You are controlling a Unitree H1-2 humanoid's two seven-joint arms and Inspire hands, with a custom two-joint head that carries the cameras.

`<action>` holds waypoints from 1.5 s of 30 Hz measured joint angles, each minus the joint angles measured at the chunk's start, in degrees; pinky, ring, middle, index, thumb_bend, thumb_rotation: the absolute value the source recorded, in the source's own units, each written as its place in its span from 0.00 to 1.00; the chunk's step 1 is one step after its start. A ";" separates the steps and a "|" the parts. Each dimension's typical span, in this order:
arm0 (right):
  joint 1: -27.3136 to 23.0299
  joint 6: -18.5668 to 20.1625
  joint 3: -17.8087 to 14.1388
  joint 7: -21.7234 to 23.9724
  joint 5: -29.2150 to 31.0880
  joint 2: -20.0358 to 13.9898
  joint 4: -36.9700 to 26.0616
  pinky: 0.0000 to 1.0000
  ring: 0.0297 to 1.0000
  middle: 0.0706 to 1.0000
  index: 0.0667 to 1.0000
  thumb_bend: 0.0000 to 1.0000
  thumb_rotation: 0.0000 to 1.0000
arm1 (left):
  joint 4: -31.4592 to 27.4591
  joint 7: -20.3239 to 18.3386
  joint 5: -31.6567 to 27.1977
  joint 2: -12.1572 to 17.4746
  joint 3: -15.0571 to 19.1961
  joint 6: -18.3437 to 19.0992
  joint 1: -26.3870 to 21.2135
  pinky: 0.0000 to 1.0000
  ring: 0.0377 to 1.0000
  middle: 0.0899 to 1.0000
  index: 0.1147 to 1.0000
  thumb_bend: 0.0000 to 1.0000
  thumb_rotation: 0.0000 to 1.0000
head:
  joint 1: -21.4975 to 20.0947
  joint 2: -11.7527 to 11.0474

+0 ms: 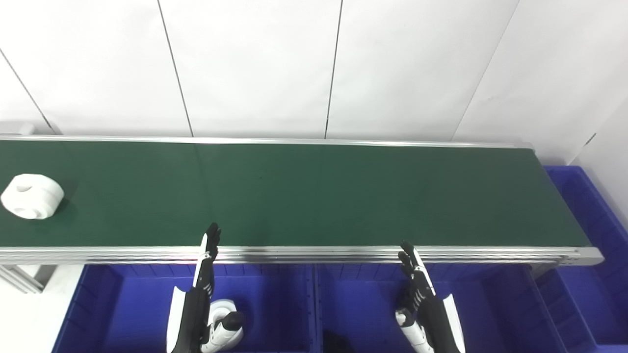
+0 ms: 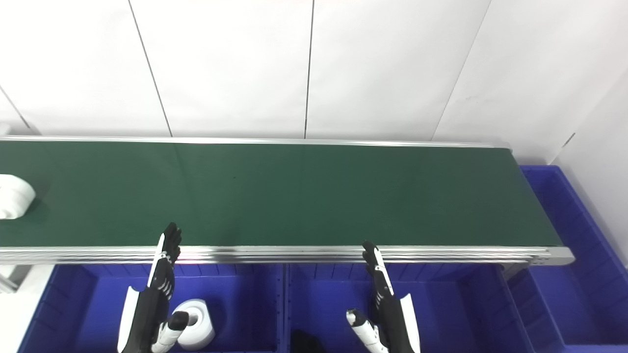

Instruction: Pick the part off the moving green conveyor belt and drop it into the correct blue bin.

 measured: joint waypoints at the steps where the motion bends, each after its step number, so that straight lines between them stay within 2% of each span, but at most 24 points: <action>1: -0.06 0.20 -0.02 0.12 0.27 -0.06 -0.06 0.96 0.98 1.00 0.97 0.82 0.90 | -0.11 -0.02 0.01 -0.07 0.05 0.09 0.00 1.00 1.00 1.00 1.00 0.85 0.94 | 0.17 0.18; 8: -0.67 1.55 -0.37 1.39 1.23 -0.63 -0.38 0.96 0.97 1.00 0.97 0.84 0.90 | -0.74 -0.03 1.31 -2.06 0.23 0.74 0.00 1.00 1.00 1.00 1.00 0.85 0.95 | 0.18 0.00; 27: -1.09 1.86 -0.58 3.18 1.51 -1.20 -0.32 0.96 0.97 0.98 0.96 0.81 0.92 | 0.55 -0.20 4.15 -2.07 0.81 0.54 -0.02 1.00 1.00 1.00 1.00 0.81 0.99 | -0.09 -0.61; 45: -1.42 1.86 -1.05 3.70 2.01 -0.79 1.85 0.95 0.96 0.99 1.00 0.85 0.99 | 0.92 -2.55 -3.08 -2.12 0.28 3.79 1.14 1.00 1.00 1.00 1.00 0.83 0.99 | 0.26 -0.96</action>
